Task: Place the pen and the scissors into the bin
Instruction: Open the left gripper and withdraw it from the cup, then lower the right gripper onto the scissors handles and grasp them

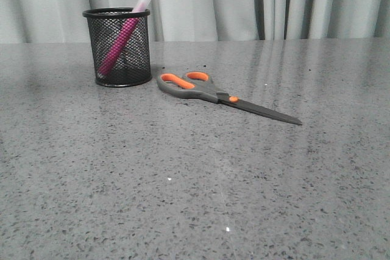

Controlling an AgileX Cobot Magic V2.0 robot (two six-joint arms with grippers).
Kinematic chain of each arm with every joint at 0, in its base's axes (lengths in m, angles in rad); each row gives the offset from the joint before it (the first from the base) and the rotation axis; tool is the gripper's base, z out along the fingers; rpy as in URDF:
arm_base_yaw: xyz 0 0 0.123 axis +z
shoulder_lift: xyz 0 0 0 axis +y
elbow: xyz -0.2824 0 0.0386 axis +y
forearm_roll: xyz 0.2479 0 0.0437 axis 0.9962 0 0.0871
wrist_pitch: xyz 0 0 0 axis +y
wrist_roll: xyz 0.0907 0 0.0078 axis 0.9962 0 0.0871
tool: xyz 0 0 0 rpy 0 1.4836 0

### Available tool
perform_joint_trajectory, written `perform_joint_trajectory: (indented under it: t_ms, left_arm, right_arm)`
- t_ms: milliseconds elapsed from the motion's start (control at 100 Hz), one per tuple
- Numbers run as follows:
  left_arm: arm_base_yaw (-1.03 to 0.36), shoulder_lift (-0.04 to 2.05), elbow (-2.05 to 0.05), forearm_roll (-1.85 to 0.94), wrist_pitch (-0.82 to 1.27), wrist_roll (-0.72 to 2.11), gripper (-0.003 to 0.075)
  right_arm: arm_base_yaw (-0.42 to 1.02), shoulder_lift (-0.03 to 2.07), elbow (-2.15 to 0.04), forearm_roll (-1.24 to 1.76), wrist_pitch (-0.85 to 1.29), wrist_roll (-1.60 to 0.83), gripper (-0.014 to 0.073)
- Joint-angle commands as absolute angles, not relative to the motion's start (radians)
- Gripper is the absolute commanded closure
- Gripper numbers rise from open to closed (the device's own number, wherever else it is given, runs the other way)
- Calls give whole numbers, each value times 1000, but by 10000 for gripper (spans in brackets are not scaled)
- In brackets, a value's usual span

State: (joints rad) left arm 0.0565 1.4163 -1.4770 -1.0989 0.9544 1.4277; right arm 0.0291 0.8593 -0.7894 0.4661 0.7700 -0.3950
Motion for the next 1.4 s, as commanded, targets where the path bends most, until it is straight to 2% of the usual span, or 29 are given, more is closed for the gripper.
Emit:
perform_joint_trajectory:
  t_ms: [0,300,480,730,980,1160,1390]
  left_arm:
    - [59,1321,-1444,-1141,876,1407,740]
    - [59,1063,-1077,-1141,548,1407,740]
    - [59,971,-943,-1139,510,1407,739]
    - [59,941,-914,-1106,513,1397,739]
    - [59,943,-914,-1109,510,1257,738]
    - [63,945,-914,-1152,494,1186,738]
    - [166,975,-914,-1248,571,1165,738]
  right_arm:
    - [48,896,-843,578,724,-510,181]
    - [187,1109,-1071,585,807,-565,181]
    - [288,1280,-1244,509,903,-563,181]
    - [425,1539,-1486,280,1035,-409,181]
    - [536,1745,-1672,100,1098,-306,181]
    - [550,1815,-1704,100,1089,-306,181]
    - [550,1838,-1704,96,1047,-306,181]
